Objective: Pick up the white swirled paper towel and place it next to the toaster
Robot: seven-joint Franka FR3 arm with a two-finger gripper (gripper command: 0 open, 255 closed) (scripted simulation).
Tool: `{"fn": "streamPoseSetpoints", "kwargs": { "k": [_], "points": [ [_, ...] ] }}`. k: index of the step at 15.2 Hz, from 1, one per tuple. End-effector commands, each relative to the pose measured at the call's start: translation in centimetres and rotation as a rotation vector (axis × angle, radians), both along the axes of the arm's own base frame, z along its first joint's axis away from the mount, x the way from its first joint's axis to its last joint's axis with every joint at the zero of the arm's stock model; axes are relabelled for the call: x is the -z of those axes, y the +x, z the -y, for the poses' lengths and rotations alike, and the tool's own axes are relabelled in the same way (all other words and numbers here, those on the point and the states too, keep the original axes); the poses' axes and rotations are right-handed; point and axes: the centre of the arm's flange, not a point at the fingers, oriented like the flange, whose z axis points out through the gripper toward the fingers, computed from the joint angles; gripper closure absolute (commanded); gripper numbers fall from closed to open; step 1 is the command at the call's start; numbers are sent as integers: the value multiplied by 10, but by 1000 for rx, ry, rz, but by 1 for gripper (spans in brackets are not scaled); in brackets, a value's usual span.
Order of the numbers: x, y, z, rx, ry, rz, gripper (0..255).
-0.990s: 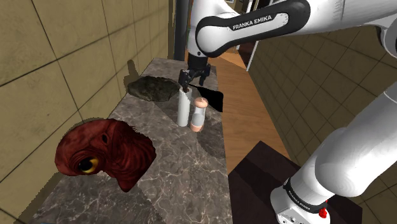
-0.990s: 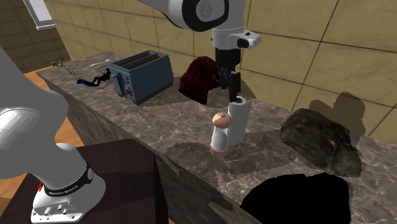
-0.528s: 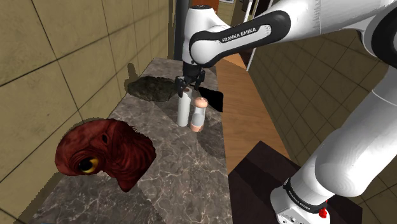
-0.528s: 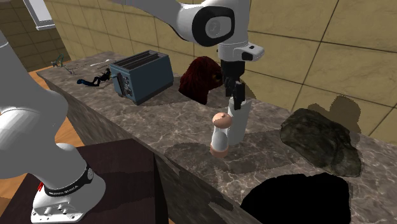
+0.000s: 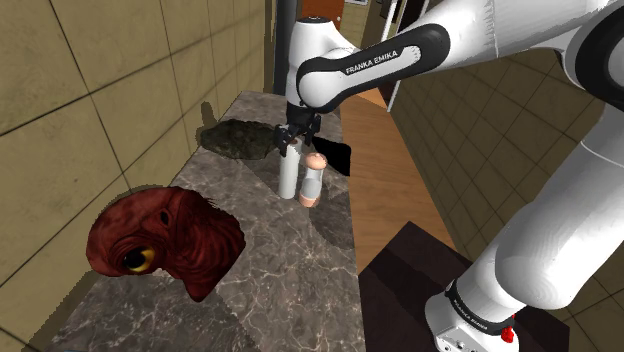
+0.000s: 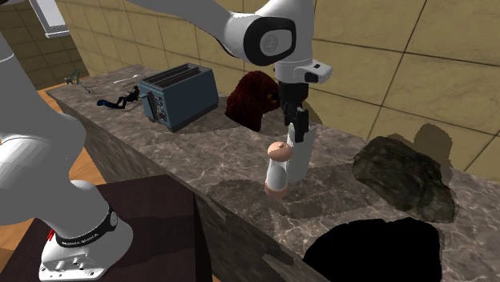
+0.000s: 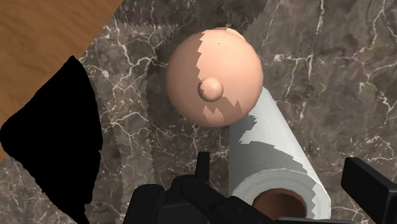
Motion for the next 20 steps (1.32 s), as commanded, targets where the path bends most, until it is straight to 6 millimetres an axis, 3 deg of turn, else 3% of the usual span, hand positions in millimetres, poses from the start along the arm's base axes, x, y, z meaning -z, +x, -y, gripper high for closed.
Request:
{"fn": "streamPoseSetpoints", "kwargs": {
  "k": [1, 2, 11, 20],
  "points": [
    [0, 0, 0, 0, 0, 0, 0],
    [0, 0, 0, 0, 0, 0, 255],
    [0, 0, 0, 0, 0, 0, 255],
    [-47, 0, 0, 0, 0, 0, 255]
  ]
}}
